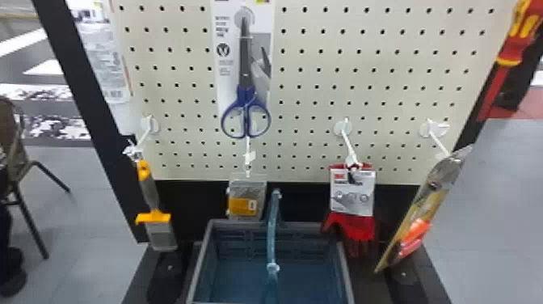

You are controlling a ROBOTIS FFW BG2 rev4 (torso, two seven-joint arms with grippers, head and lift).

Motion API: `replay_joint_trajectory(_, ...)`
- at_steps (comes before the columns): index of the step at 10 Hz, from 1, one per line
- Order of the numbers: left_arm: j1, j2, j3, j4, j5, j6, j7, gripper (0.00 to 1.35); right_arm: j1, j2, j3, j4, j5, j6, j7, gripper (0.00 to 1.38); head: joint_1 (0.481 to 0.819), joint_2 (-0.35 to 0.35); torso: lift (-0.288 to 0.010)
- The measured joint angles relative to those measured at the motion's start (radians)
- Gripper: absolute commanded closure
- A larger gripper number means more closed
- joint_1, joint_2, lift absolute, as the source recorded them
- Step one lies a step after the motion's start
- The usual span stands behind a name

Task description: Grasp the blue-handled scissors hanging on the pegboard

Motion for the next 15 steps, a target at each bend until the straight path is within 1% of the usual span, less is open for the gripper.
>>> replay_joint_trajectory(6,-0.008,0.0,-0.007,0.018,0.016,-0.009,0.0,0.14,0.003,0.003,0.0,0.0,-0.001,0.0,0.0,0.32,0.549,0.0,-0.1)
replay_joint_trajectory(8,-0.019,0.0,-0.025,0.007,0.031,-0.013,0.0,0.19,0.003,0.004,0.001,0.001,-0.002,0.0,0.0,0.32,0.549,0.0,-0.1)
replay_joint_trajectory(10,-0.034,0.0,-0.038,-0.047,0.038,0.006,0.0,0.19,0.003,0.004,0.001,0.003,-0.002,0.0,0.001,0.32,0.549,0.0,-0.1)
replay_joint_trajectory(12,-0.055,0.0,-0.034,-0.143,0.044,0.067,-0.005,0.19,0.004,0.004,0.001,0.005,-0.002,0.0,0.001,0.32,0.549,0.0,-0.1)
replay_joint_trajectory(14,-0.079,0.0,-0.039,-0.202,0.073,0.102,-0.006,0.25,0.007,0.004,0.002,0.008,-0.002,0.001,0.001,0.32,0.549,0.0,-0.1)
replay_joint_trajectory(15,-0.097,0.0,-0.041,-0.26,0.079,0.143,-0.011,0.29,0.007,0.004,0.002,0.008,-0.002,0.001,0.001,0.32,0.549,0.0,-0.1)
